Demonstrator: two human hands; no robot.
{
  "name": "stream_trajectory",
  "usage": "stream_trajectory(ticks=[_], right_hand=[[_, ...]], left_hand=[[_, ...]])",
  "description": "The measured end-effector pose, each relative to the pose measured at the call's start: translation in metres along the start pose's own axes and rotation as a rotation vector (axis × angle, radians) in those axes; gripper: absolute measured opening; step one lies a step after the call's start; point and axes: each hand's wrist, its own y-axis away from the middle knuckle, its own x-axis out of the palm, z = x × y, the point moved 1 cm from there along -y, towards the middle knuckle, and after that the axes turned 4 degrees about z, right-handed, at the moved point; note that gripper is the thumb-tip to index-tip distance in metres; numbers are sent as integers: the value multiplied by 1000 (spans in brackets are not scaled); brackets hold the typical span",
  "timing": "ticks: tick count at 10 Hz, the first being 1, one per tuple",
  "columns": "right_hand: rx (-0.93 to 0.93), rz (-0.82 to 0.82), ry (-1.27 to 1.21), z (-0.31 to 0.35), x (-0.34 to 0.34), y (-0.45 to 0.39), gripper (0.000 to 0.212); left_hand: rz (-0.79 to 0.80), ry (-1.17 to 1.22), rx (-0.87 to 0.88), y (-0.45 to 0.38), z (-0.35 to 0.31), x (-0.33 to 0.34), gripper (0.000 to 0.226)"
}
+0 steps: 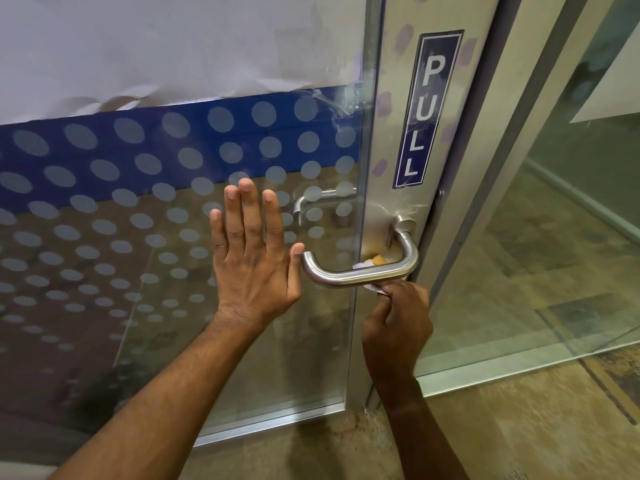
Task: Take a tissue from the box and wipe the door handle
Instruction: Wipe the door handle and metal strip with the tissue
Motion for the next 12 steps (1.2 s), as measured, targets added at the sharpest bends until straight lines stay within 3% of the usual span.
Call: stream_trajectory(ticks=[2, 4, 6, 8, 12], right_hand=[[391, -114, -101, 8, 8, -16, 7], [508, -173, -219, 14, 14, -21, 11], [-106, 13, -6, 7, 31, 0, 38], [-168, 283, 88, -11, 38, 12, 64], [-265, 269, 113, -12, 38, 20, 64]], left_hand=[[-2, -11, 4, 0, 0, -1, 90], [7, -19, -1, -1, 0, -2, 91], [20, -15, 9, 1, 0, -3, 92], [11, -13, 10, 1, 0, -1, 91], [-24, -8, 13, 1, 1, 2, 92]])
